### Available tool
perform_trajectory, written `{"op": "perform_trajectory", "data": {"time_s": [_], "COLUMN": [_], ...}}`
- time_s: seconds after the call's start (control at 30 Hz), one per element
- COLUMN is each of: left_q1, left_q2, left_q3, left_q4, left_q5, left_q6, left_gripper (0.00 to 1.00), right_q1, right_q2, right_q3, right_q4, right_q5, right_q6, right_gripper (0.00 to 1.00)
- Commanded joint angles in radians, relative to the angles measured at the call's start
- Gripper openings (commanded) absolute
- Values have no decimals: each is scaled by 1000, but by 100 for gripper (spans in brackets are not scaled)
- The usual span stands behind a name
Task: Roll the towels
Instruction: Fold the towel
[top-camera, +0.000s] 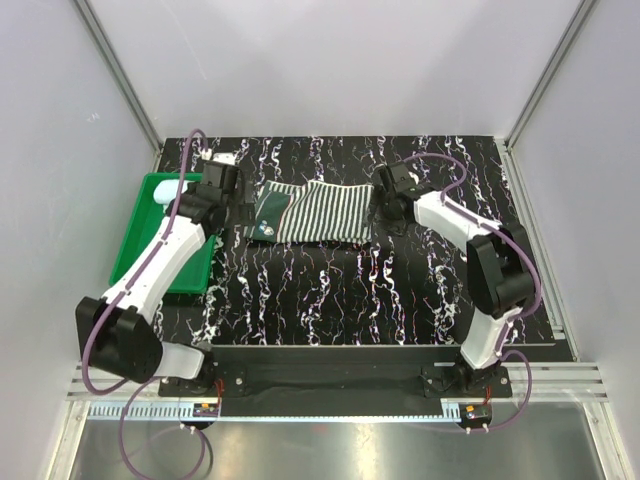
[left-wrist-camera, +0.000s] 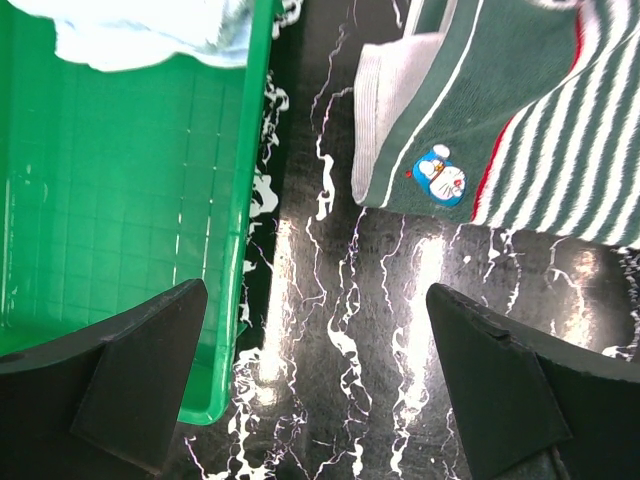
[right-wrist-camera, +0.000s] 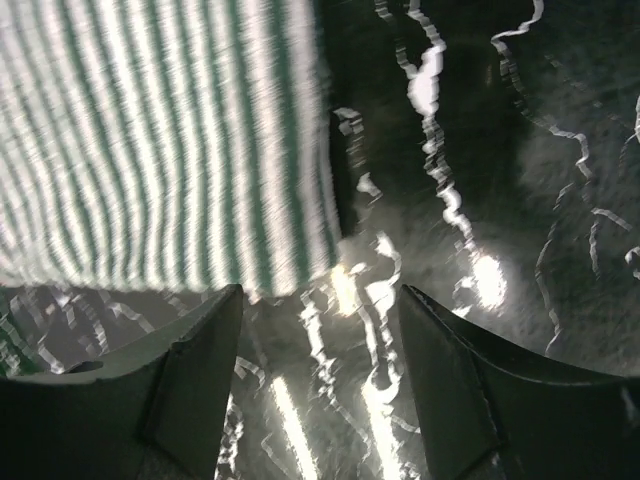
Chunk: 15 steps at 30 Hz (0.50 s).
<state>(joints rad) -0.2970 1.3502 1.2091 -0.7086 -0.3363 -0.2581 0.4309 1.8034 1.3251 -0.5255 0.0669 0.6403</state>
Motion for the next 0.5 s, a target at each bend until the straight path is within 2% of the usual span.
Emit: {"op": "perform_trajectory", "data": {"time_s": [0.0, 0.3, 0.43, 0.47], "left_q1": [-2, -5, -8, -8], "left_q2": [24, 43, 46, 47], "left_q3": [26, 20, 23, 21], "left_q4": [9, 3, 3, 3], "left_q5": [17, 6, 0, 0], "left_q6": [16, 19, 20, 19], "left_gripper": [99, 99, 99, 99], "right_q1": [-7, -9, -9, -11], "right_q2": [48, 139, 177, 186], "right_q3": [11, 40, 46, 31], "right_q4": [5, 127, 145, 153], "right_q5": [-39, -108, -137, -148], "right_q6": [-7, -10, -4, -1], "right_gripper": [70, 68, 54, 44]}}
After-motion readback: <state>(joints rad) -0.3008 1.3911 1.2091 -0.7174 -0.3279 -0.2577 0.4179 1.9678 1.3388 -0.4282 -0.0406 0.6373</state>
